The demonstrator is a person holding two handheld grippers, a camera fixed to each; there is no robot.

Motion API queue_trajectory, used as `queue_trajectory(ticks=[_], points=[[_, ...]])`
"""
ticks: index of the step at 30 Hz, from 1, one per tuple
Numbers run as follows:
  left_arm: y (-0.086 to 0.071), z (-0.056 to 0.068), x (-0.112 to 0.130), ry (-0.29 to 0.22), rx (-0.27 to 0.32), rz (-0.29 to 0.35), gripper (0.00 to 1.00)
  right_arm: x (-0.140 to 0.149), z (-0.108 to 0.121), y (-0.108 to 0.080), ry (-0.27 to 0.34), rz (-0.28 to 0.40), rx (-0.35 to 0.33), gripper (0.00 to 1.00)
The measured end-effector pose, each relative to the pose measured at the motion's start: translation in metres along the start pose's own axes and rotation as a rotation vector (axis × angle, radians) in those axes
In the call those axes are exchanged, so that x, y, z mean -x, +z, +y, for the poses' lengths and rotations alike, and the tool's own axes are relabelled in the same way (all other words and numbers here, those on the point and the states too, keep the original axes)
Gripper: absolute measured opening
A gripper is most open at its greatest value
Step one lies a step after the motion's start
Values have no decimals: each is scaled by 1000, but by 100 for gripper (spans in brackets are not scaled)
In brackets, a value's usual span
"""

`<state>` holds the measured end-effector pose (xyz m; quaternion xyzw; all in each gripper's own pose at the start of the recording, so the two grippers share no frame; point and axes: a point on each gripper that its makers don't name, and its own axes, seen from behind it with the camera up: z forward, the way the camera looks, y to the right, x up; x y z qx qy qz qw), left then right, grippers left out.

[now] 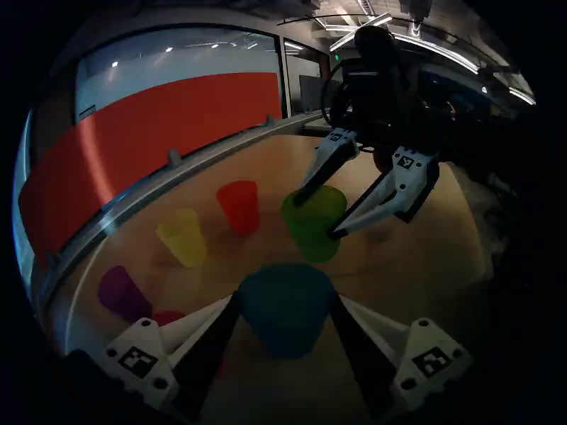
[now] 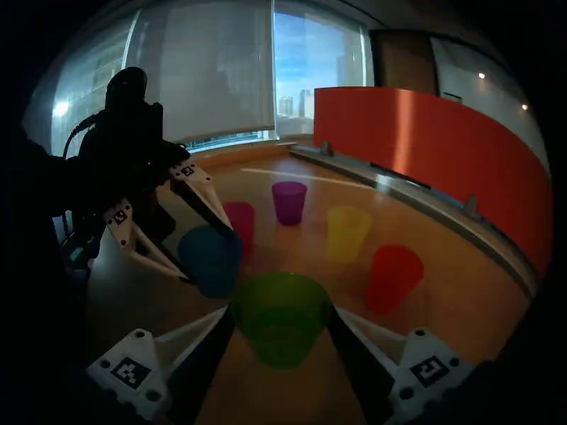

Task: Pour water

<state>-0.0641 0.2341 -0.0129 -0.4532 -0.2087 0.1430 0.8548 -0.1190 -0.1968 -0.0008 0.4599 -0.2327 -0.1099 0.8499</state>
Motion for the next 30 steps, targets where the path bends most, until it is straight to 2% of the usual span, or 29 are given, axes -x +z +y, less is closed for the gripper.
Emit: queue_trajectory(ticks=[21, 30], points=[[8, 3, 14, 2, 4, -15, 89, 15, 3, 7, 1, -31, 6, 92], [5, 4, 19, -14, 5, -20, 89, 20, 4, 8, -3, -37, 14, 91]])
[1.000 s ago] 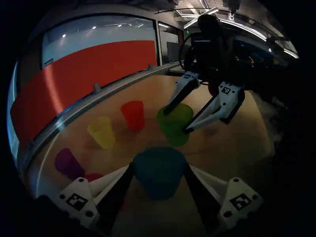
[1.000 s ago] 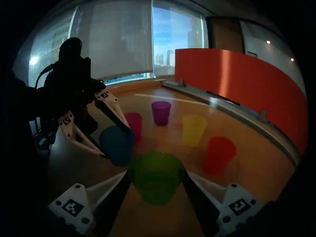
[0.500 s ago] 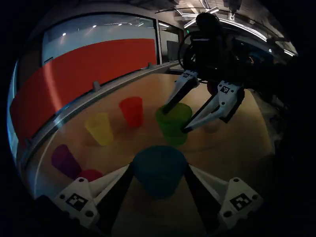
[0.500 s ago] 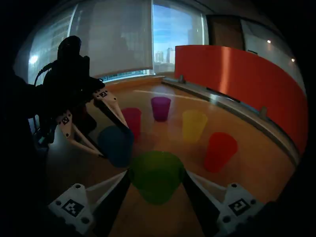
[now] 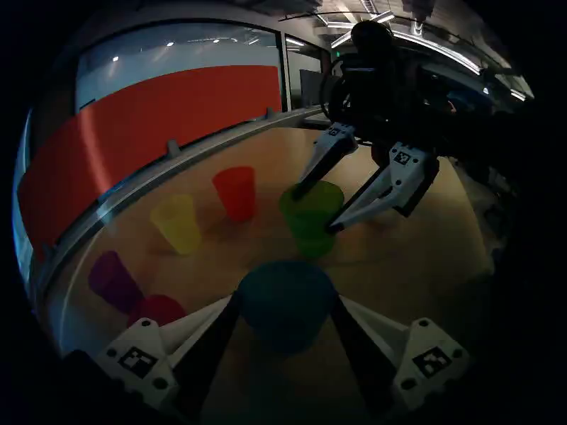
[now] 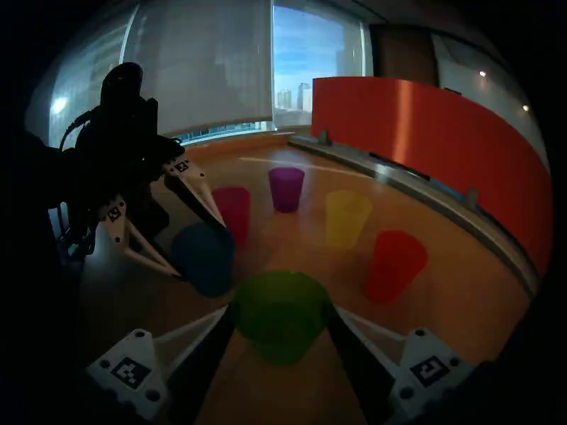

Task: Pour water

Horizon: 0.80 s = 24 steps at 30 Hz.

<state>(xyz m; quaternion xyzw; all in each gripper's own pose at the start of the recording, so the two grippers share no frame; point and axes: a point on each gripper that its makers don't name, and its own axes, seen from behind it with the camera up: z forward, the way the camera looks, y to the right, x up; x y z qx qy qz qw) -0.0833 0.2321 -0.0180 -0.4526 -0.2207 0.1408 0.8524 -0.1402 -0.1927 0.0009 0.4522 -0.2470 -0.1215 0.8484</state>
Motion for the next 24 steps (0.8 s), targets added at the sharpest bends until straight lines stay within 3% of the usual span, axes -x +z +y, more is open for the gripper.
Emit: queue_trajectory(ticks=[24], points=[[-4, 0, 10, -12, -9, -18, 89, 15, -3, 1, -8, -25, 15, 93]])
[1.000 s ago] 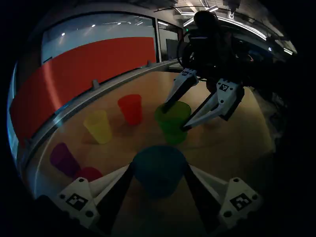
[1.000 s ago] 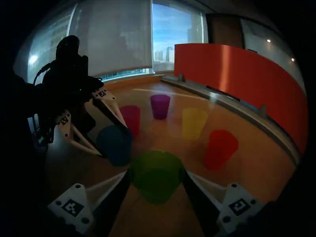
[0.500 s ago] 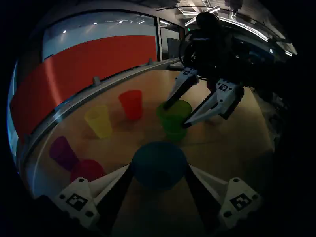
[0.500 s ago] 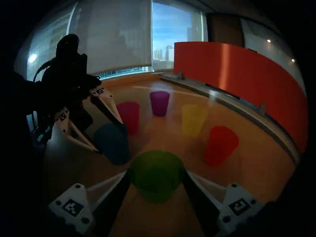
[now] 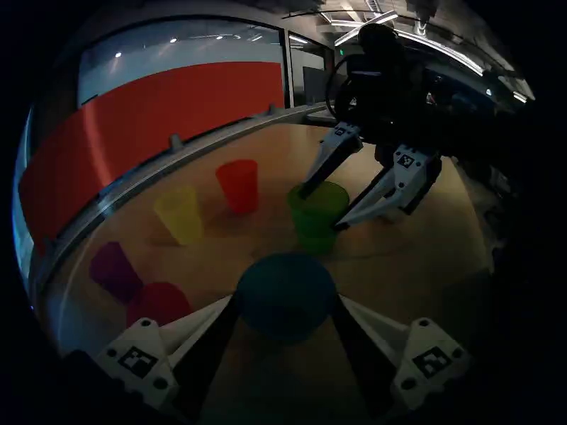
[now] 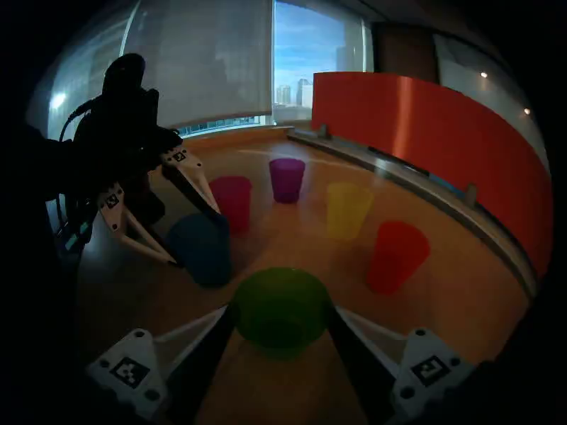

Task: Pour water

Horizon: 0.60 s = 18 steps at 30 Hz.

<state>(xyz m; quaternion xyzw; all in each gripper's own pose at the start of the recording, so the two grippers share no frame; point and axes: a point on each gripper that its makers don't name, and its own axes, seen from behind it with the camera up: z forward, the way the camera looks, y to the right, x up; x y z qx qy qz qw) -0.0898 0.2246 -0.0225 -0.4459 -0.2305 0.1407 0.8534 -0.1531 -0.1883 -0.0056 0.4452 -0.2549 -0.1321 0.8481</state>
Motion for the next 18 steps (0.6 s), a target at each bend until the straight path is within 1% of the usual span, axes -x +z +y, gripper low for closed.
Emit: queue_trajectory(ticks=[5, 9, 11, 14, 18], points=[[2, 0, 7, -11, 1, -22, 89, 1, 1, -2, 14, -1, 5, 94], [1, 2, 8, -21, 7, -25, 89, 2, 2, -2, 17, -2, 11, 96], [0, 2, 9, -23, 8, -29, 93, 4, 2, -2, 15, -8, 14, 97], [-1, 2, 11, -21, 4, -37, 93, 8, 1, -3, 11, -18, 20, 100], [-3, 1, 16, -19, -4, -46, 94, 13, 0, -5, 14, -24, 24, 100]])
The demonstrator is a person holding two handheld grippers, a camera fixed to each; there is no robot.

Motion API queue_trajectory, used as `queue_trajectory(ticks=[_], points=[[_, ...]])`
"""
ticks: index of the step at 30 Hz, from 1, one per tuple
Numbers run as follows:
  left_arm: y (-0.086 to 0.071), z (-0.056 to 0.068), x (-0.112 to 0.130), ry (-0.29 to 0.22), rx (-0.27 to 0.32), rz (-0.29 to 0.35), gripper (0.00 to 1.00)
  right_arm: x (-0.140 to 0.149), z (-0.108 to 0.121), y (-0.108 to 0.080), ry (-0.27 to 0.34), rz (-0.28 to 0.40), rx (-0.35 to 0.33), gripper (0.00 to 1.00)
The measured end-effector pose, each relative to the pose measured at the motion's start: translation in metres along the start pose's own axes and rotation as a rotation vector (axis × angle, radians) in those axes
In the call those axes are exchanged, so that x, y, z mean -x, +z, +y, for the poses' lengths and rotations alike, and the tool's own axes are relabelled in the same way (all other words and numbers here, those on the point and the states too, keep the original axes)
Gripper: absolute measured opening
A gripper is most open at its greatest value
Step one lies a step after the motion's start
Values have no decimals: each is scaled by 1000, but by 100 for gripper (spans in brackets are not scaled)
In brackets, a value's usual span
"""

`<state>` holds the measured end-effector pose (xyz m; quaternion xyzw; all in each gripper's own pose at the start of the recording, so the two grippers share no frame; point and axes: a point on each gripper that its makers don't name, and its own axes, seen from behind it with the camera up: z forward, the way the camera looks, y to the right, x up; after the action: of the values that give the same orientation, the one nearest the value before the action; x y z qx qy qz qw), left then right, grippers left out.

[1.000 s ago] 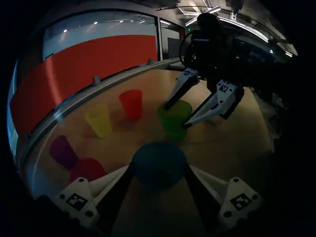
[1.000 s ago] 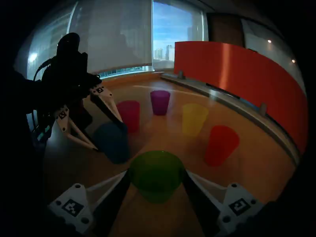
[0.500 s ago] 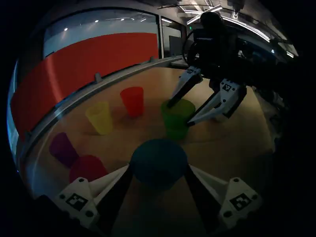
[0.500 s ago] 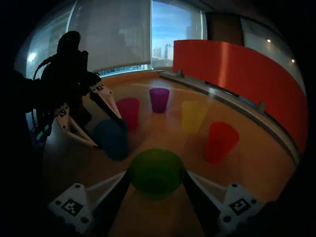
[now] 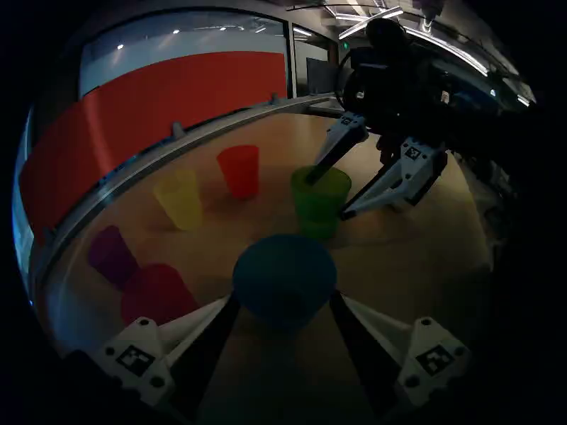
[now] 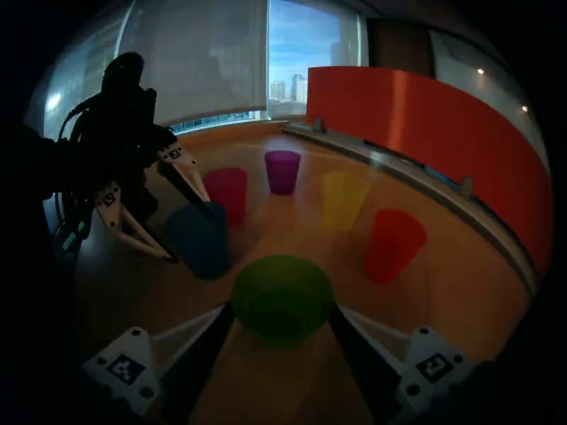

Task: Pour water

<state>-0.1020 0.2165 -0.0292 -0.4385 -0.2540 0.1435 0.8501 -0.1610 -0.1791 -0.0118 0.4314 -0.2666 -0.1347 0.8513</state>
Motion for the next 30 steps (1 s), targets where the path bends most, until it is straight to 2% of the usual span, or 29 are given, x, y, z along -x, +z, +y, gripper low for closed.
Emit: queue_trajectory(ticks=[9, 15, 24, 30], points=[[-12, -1, 15, -15, -29, -7, 94, 10, 3, -16, 26, 7, 36, 100], [-25, -6, 22, -51, -68, 7, 94, 12, 1, -30, 52, 27, 61, 100], [-55, -21, 25, -100, -160, 51, 94, 9, 0, -52, 79, 71, 110, 100], [-76, -41, 22, -141, -267, 98, 94, 5, 4, -68, 120, 118, 153, 100]])
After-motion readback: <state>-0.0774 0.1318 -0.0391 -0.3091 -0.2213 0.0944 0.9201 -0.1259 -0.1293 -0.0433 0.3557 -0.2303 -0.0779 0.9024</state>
